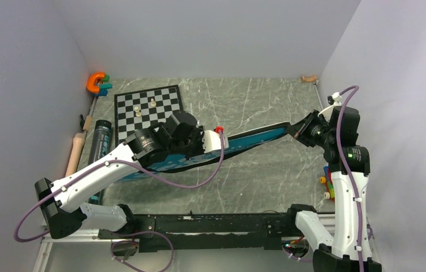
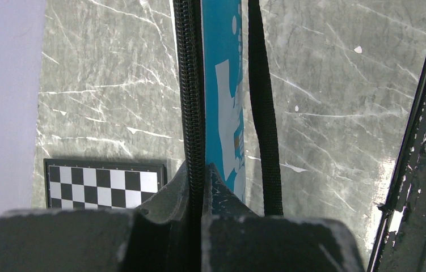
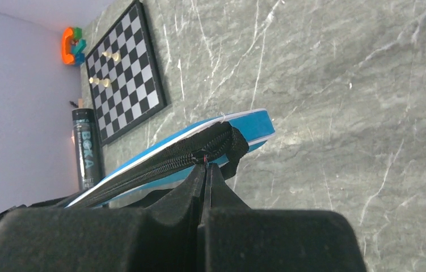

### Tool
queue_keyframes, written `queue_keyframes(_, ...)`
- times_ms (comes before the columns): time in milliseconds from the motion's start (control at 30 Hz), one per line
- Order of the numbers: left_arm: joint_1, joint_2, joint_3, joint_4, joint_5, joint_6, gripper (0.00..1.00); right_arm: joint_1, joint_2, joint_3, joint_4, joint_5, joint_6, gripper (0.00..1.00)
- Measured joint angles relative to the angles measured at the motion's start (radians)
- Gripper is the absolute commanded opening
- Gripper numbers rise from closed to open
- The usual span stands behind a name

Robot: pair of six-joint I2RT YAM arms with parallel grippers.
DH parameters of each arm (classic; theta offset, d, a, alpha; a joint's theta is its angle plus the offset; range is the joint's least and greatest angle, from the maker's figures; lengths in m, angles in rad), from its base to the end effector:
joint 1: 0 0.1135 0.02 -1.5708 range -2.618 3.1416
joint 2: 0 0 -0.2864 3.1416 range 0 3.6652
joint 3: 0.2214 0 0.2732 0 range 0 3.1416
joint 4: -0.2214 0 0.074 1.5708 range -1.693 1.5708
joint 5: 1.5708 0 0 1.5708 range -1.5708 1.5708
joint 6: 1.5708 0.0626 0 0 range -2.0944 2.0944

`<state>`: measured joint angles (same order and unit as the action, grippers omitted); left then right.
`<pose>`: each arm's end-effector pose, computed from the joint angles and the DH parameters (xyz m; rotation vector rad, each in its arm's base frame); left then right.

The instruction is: Pack up the badminton gear

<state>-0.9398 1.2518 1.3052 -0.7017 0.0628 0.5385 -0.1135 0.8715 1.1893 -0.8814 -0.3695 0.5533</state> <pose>0.1749 -0.2461 0.3772 1.5300 1.6267 -0.2899 0.1834 0.0018 0.4022 0.4945 2.1043 0.6506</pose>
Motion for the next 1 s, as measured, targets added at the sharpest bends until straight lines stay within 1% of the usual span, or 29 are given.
queue_keyframes(133,-0.002,0.0,-0.005,0.005,0.001,0.0,0.0,-0.008,0.008,0.01,-0.016,0.0,-0.009,0.0)
queue_keyframes(167,-0.003,0.0,-0.005,0.005,0.002,0.0,0.0,-0.01,0.01,0.012,-0.019,-0.001,-0.011,0.02)
queue_keyframes(200,-0.003,0.0,-0.005,0.006,0.002,0.0,0.0,-0.011,0.013,0.014,-0.022,-0.002,-0.012,0.1)
queue_keyframes(300,-0.003,0.0,-0.008,0.004,0.001,0.002,0.0,-0.021,0.026,0.028,-0.041,0.009,-0.022,0.45)
queue_keyframes(333,-0.003,0.0,-0.008,-0.005,0.0,0.003,0.0,-0.029,0.03,0.034,-0.044,0.034,-0.027,0.53)
queue_keyframes(367,-0.002,0.0,-0.008,-0.021,0.0,0.003,0.0,-0.04,0.034,0.045,-0.046,0.065,-0.032,0.57)
queue_keyframes(433,-0.002,0.008,-0.006,-0.056,0.002,0.001,0.0,-0.054,0.04,0.066,-0.047,0.115,-0.039,0.6)
queue_keyframes(500,-0.004,0.034,0.009,-0.103,0.009,-0.002,0.0,-0.056,0.036,0.085,-0.046,0.159,-0.041,0.6)
queue_keyframes(567,-0.015,0.077,0.034,-0.146,0.021,-0.008,0.0,-0.056,0.021,0.089,-0.038,0.173,-0.038,0.6)
queue_keyframes(667,-0.043,0.145,0.066,-0.183,0.055,-0.026,0.0,-0.056,0.005,0.077,-0.01,0.15,-0.027,0.58)
queue_keyframes(733,-0.057,0.189,0.088,-0.2,0.093,-0.04,0.0,-0.056,0.0,0.042,0.026,0.121,-0.017,0.58)
queue_keyframes(833,-0.065,0.241,0.108,-0.204,0.175,-0.066,0.0,-0.056,-0.005,-0.068,0.079,0.074,0.001,0.58)
queue_keyframes(1000,-0.066,0.327,0.145,-0.211,0.286,-0.116,0.0,-0.056,0.029,-0.178,0.091,0.051,0.005,0.57)
